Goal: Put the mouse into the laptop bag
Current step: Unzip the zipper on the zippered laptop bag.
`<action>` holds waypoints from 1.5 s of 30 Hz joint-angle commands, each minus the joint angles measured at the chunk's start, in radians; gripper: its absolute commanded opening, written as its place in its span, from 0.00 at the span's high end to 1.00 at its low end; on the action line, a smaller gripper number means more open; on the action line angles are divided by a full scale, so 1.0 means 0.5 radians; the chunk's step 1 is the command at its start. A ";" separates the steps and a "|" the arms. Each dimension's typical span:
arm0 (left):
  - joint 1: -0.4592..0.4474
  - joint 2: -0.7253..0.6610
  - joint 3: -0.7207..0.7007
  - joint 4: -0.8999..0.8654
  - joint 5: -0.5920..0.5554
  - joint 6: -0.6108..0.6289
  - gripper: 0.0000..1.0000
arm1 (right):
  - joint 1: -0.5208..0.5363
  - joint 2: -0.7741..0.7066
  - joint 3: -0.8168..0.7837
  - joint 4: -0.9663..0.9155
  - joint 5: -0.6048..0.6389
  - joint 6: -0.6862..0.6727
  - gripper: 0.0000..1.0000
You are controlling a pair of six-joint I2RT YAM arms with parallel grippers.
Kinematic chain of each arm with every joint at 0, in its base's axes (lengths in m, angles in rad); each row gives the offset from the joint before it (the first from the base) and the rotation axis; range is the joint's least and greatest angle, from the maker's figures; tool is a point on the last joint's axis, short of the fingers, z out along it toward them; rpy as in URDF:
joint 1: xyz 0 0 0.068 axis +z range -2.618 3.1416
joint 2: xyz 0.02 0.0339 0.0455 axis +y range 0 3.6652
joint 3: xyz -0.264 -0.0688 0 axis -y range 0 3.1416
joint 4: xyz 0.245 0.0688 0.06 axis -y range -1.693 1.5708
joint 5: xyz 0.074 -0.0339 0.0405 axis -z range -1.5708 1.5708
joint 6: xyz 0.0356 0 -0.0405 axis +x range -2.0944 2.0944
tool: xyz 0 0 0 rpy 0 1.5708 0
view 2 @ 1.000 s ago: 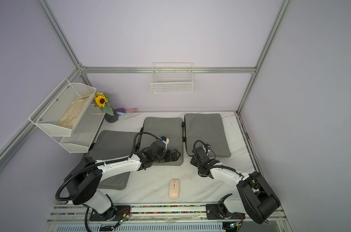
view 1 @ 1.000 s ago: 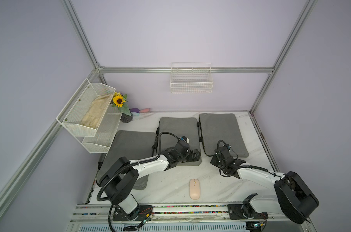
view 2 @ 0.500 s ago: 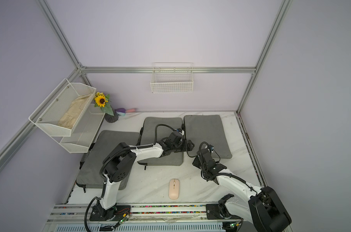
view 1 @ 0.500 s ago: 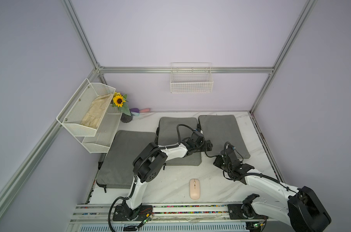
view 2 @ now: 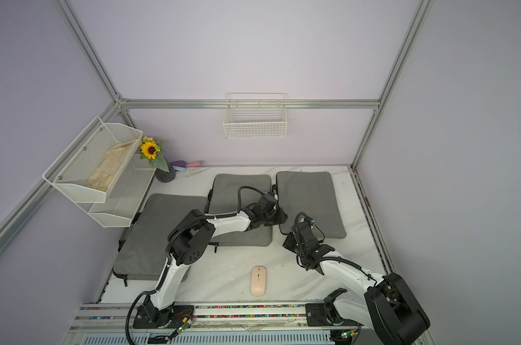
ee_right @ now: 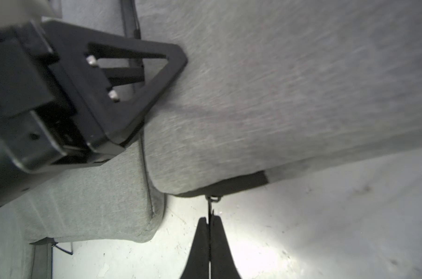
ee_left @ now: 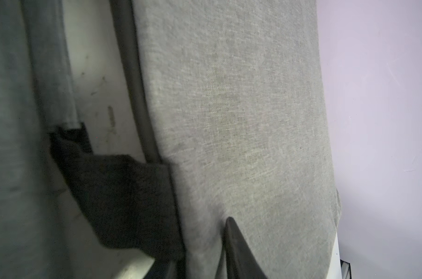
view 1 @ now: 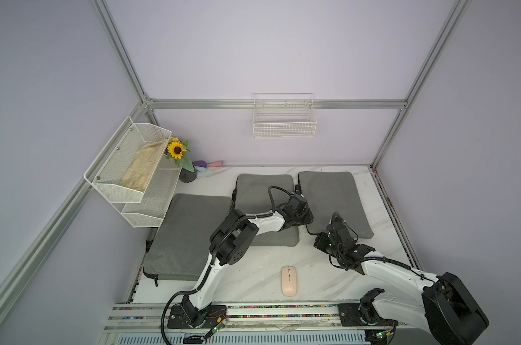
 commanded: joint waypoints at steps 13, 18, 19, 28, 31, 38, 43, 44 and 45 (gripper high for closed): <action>-0.293 -0.258 -0.159 0.400 -0.339 -0.055 0.60 | 0.019 -0.143 0.006 -0.019 0.079 0.219 1.00; -0.344 -0.433 -0.320 0.418 -0.588 0.056 0.22 | -0.266 -0.136 0.015 -0.286 -0.039 0.360 1.00; -0.344 -0.459 -0.358 0.449 -0.608 0.066 0.18 | -0.327 -0.112 0.017 -0.350 -0.060 0.402 1.00; -0.152 -0.436 -0.285 0.406 -0.610 0.132 0.08 | -0.434 -0.287 0.041 -0.689 0.111 0.607 1.00; -0.021 -0.295 -0.114 0.310 -0.492 0.099 0.08 | -0.454 -0.390 0.030 -0.756 0.142 0.644 1.00; 0.163 -0.145 0.050 0.343 -0.167 0.023 0.11 | -0.457 -0.659 -0.073 -0.367 -0.129 0.201 1.00; 0.188 -0.009 0.270 0.285 -0.160 0.077 0.07 | -0.457 -0.779 -0.051 -0.496 -0.065 0.250 1.00; 0.195 0.059 0.368 0.238 -0.126 0.087 0.06 | -0.457 -0.777 -0.047 -0.512 -0.061 0.259 1.00; 0.202 0.117 0.454 0.205 -0.090 0.091 0.05 | -0.457 -0.772 -0.050 -0.520 -0.061 0.267 1.00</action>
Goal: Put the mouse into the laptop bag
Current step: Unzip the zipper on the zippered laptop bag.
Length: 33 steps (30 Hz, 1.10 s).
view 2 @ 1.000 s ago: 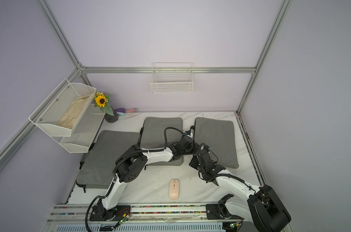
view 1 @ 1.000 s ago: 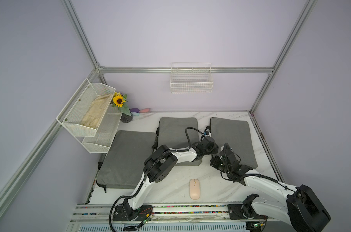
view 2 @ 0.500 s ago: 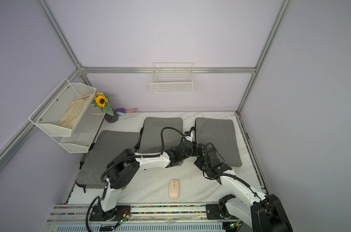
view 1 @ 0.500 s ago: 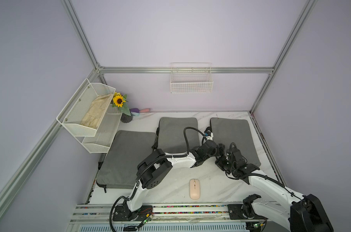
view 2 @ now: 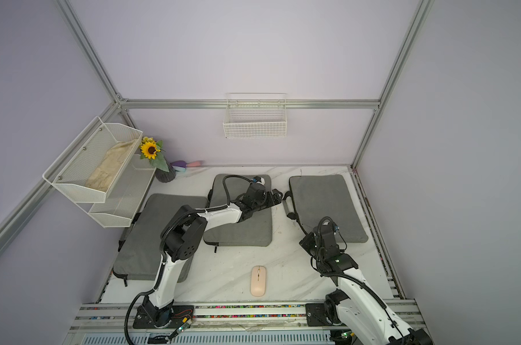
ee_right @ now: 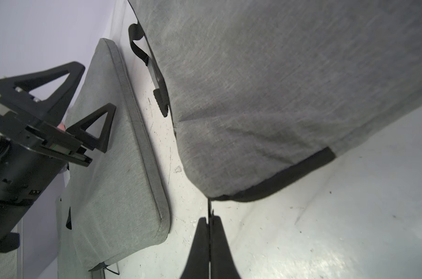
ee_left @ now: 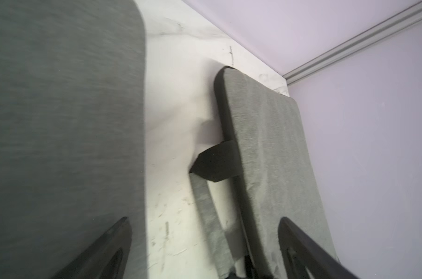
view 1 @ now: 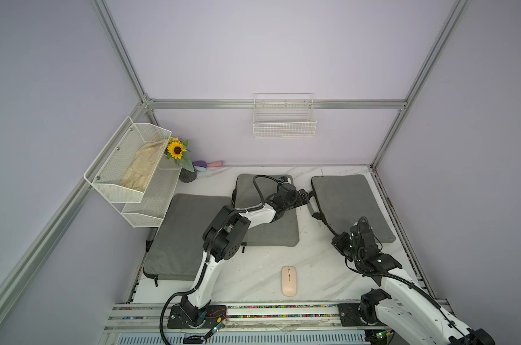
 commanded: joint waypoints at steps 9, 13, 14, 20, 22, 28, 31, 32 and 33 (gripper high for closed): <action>-0.015 0.673 1.115 -0.322 0.323 0.041 0.03 | -0.003 -0.090 -0.037 -0.014 0.041 0.039 1.00; -0.014 0.810 1.238 -0.272 0.355 0.000 0.10 | -0.002 -0.170 -0.062 -0.017 0.000 0.008 1.00; -0.017 0.841 1.260 -0.241 0.376 -0.020 0.18 | -0.003 -0.172 -0.076 0.004 -0.024 -0.014 1.00; -0.105 0.890 1.283 -0.186 0.402 -0.071 0.75 | -0.002 -0.065 -0.108 0.068 -0.062 -0.088 1.00; -0.146 0.841 1.201 -0.167 0.350 -0.064 0.85 | -0.003 -0.024 -0.133 0.123 -0.096 -0.087 1.00; -0.227 0.570 0.806 -0.008 0.186 -0.133 1.00 | -0.003 0.150 -0.192 0.289 -0.163 -0.035 1.00; -0.253 0.433 0.614 0.100 0.168 -0.164 1.00 | -0.002 0.264 -0.164 0.335 -0.216 -0.030 1.00; -0.259 0.387 0.547 0.137 0.160 -0.176 1.00 | -0.004 0.291 -0.148 0.346 -0.217 -0.032 1.00; -0.272 0.349 0.484 0.170 0.154 -0.189 1.00 | -0.003 0.307 -0.135 0.352 -0.212 -0.032 1.00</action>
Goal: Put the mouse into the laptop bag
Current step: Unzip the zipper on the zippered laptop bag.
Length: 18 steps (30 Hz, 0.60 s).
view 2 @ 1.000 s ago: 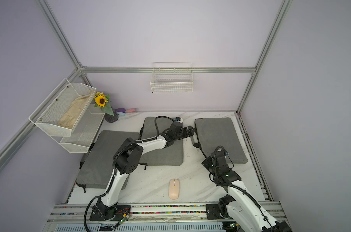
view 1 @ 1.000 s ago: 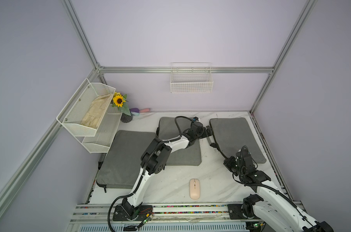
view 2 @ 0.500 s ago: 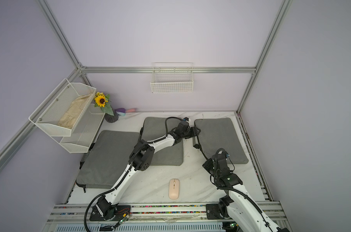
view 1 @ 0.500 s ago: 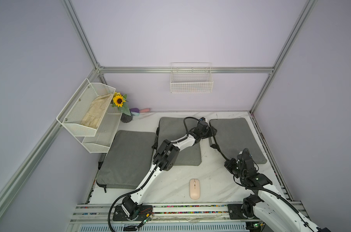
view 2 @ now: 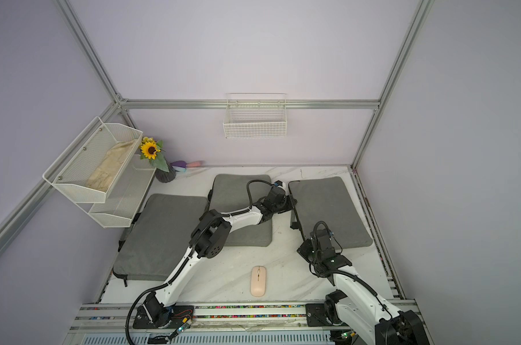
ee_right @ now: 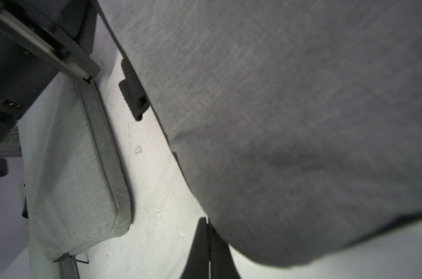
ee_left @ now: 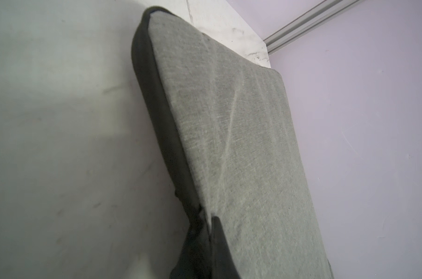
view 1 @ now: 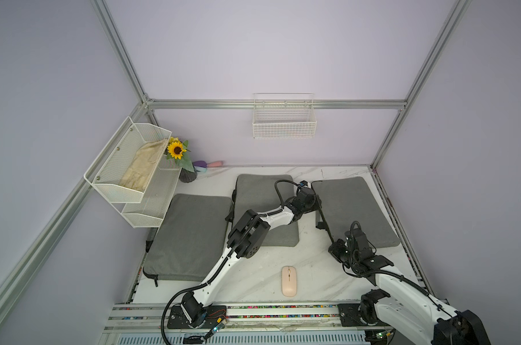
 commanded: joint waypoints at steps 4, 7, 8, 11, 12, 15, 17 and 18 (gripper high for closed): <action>-0.151 -0.399 -0.521 0.382 -0.016 -0.139 1.00 | -0.003 0.095 0.091 0.221 -0.047 0.035 1.00; -0.224 -0.534 -0.795 0.512 -0.070 -0.232 1.00 | -0.005 0.177 0.150 0.225 0.029 0.035 1.00; -0.260 -0.578 -0.880 0.545 -0.109 -0.246 1.00 | -0.004 0.201 0.169 0.220 0.060 0.035 1.00; -0.352 -0.713 -1.078 0.550 -0.263 -0.265 0.93 | -0.011 0.230 0.202 0.209 0.149 0.035 1.00; -0.374 -0.757 -1.138 0.554 -0.312 -0.268 0.83 | -0.012 0.224 0.206 0.203 0.170 0.038 1.00; -0.408 -0.897 -1.302 0.556 -0.461 -0.260 0.41 | -0.031 0.187 0.184 0.196 0.197 0.041 1.00; -0.408 -0.970 -1.368 0.546 -0.520 -0.234 0.25 | -0.053 0.152 0.157 0.173 0.217 0.055 1.00; -0.404 -0.990 -1.381 0.545 -0.548 -0.203 0.21 | -0.066 0.137 0.150 0.150 0.231 0.063 1.00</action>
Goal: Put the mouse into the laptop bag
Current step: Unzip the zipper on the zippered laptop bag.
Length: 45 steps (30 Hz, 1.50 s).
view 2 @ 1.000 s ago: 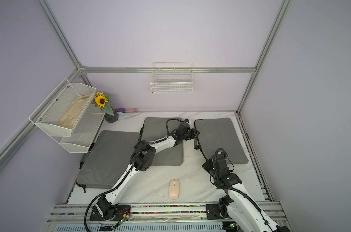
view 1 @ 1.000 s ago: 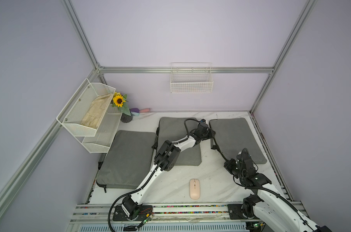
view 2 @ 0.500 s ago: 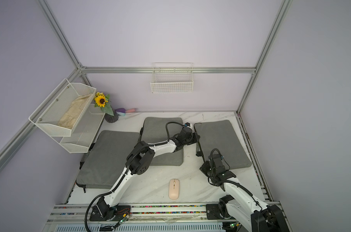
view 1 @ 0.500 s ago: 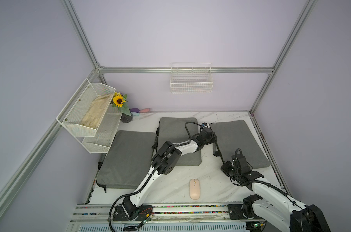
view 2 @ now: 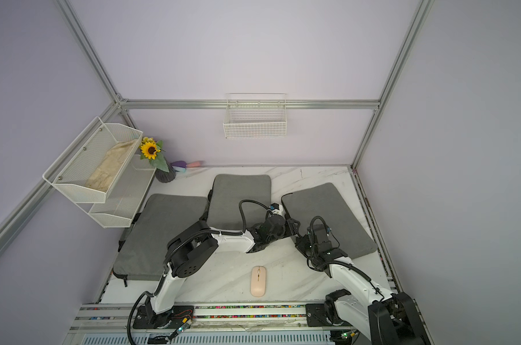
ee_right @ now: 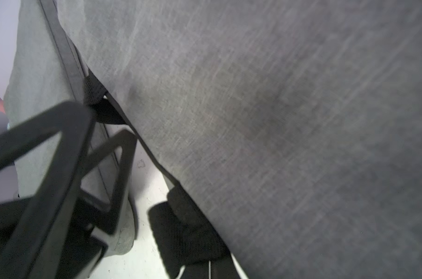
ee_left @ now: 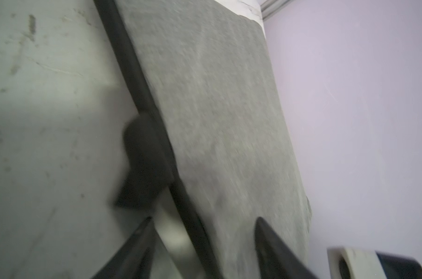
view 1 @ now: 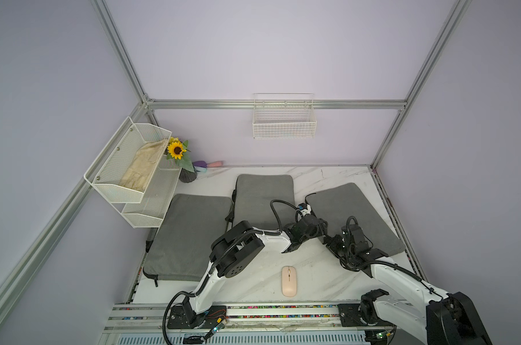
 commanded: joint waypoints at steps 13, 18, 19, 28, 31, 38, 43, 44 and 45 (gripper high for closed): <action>0.486 0.239 0.614 -0.427 0.227 0.266 0.14 | -0.139 -0.483 -0.030 -0.258 0.228 0.131 1.00; 0.590 0.607 1.057 -0.431 0.490 0.279 0.13 | -0.138 -0.444 -0.027 -0.252 0.170 0.118 1.00; 0.592 0.667 1.138 -0.435 0.514 0.279 0.12 | -0.140 -0.437 -0.025 -0.249 0.161 0.111 1.00; 0.554 1.033 1.610 -0.661 0.541 0.176 0.11 | -0.139 -0.432 -0.005 -0.236 0.111 0.068 1.00; 0.546 1.059 1.612 -0.698 0.508 0.134 0.13 | -0.138 -0.422 -0.015 -0.199 0.087 0.062 1.00; 0.526 1.034 1.561 -0.691 0.533 0.075 0.99 | -0.101 -0.213 -0.063 0.172 -0.191 -0.050 1.00; 0.425 0.834 1.302 -0.606 0.367 0.129 1.00 | 0.086 0.136 -0.038 0.481 -0.200 -0.037 1.00; 0.400 0.784 1.236 -0.568 0.352 0.136 1.00 | 0.103 0.215 -0.024 0.547 -0.211 -0.042 1.00; 0.378 0.740 1.181 -0.538 0.340 0.143 1.00 | 0.116 0.286 -0.005 0.603 -0.222 -0.048 1.00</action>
